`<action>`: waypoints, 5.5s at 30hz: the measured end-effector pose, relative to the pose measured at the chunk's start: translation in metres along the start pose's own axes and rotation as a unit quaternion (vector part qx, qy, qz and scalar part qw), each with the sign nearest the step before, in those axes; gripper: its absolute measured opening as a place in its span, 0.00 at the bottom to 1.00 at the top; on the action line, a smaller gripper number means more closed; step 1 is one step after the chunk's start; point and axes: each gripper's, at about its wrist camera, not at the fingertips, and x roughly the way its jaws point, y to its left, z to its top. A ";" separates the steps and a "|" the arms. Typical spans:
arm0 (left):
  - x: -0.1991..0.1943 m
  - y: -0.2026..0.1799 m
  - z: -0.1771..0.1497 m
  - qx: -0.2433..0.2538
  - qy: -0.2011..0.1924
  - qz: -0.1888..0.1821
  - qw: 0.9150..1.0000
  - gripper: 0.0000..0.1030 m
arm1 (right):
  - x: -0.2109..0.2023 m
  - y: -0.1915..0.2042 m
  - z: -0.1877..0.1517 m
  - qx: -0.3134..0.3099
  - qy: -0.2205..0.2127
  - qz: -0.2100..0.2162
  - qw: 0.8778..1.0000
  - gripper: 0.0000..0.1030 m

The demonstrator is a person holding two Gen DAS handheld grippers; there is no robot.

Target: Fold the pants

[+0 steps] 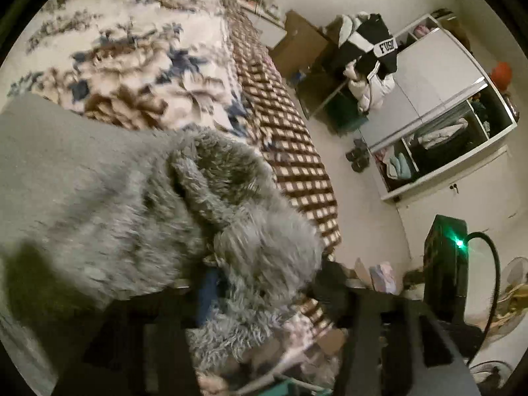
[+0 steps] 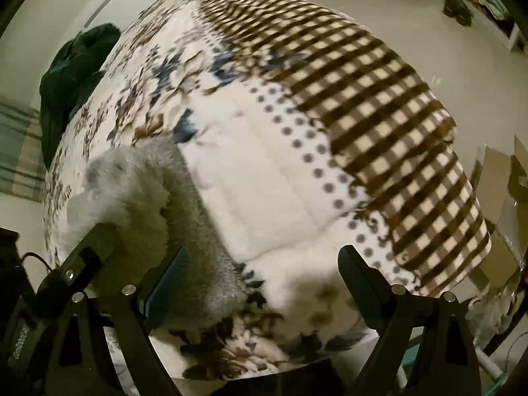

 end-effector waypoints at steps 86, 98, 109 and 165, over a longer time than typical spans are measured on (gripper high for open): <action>-0.041 0.195 0.016 -0.121 -0.001 -0.042 0.992 0.56 | 0.162 0.102 -0.003 0.038 0.093 0.302 0.948 0.38; -0.099 0.180 0.081 -0.128 -0.061 -0.087 0.986 0.52 | 0.082 0.201 0.031 -0.013 0.033 0.311 0.950 0.36; -0.116 0.279 0.250 -0.147 -0.111 -0.123 0.975 0.52 | 0.109 0.377 0.149 -0.038 -0.026 0.329 0.943 0.36; -0.286 0.149 0.261 0.037 -0.145 0.314 0.938 0.96 | -0.119 0.537 0.093 -0.233 -0.189 -0.048 0.953 1.00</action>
